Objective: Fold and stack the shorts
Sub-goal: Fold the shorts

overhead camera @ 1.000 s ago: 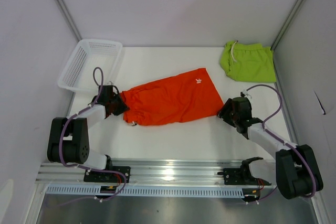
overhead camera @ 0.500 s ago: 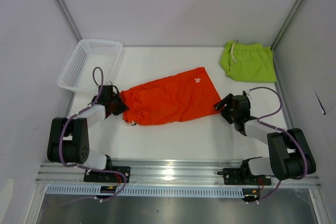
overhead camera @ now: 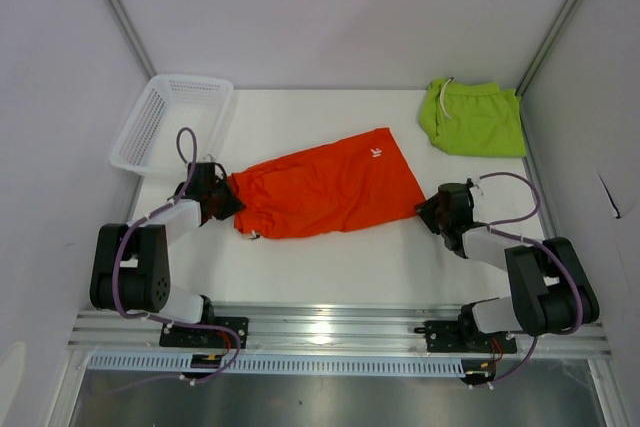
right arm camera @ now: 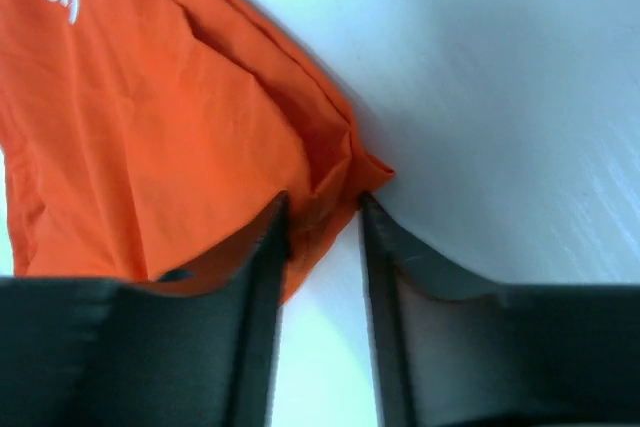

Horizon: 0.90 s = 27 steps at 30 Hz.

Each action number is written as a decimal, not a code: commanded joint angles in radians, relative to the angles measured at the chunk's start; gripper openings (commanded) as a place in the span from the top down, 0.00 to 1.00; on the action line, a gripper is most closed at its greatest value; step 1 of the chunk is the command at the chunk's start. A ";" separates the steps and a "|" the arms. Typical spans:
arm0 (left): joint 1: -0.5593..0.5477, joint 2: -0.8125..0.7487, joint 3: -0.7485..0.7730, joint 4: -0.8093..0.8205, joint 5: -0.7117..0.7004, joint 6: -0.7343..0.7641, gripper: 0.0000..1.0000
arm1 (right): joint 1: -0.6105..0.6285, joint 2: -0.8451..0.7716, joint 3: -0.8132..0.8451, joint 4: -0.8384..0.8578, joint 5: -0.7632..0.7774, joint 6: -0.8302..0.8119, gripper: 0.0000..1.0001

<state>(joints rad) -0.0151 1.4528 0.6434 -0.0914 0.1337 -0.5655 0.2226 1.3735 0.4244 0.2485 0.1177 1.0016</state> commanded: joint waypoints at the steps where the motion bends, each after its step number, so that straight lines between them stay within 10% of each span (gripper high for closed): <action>1: 0.012 0.001 0.009 -0.027 -0.059 0.041 1.00 | 0.040 0.028 0.053 -0.049 0.126 0.020 0.67; 6: 0.012 -0.002 0.010 -0.027 -0.059 0.041 1.00 | 0.089 0.070 0.125 -0.113 0.246 0.008 0.99; 19: 0.012 0.003 0.022 -0.034 -0.066 0.038 1.00 | -0.005 -0.025 0.106 -0.229 0.263 -0.106 1.00; 24: 0.012 -0.002 0.022 -0.025 -0.049 0.033 1.00 | 0.000 -0.053 0.079 -0.178 0.145 -0.188 0.46; 27: 0.010 -0.006 0.025 -0.027 -0.051 0.032 1.00 | 0.004 -0.117 0.089 -0.196 0.135 -0.234 0.45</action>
<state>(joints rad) -0.0151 1.4528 0.6437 -0.0914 0.1322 -0.5659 0.2253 1.3304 0.5049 0.0502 0.2668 0.8448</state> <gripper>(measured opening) 0.059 0.547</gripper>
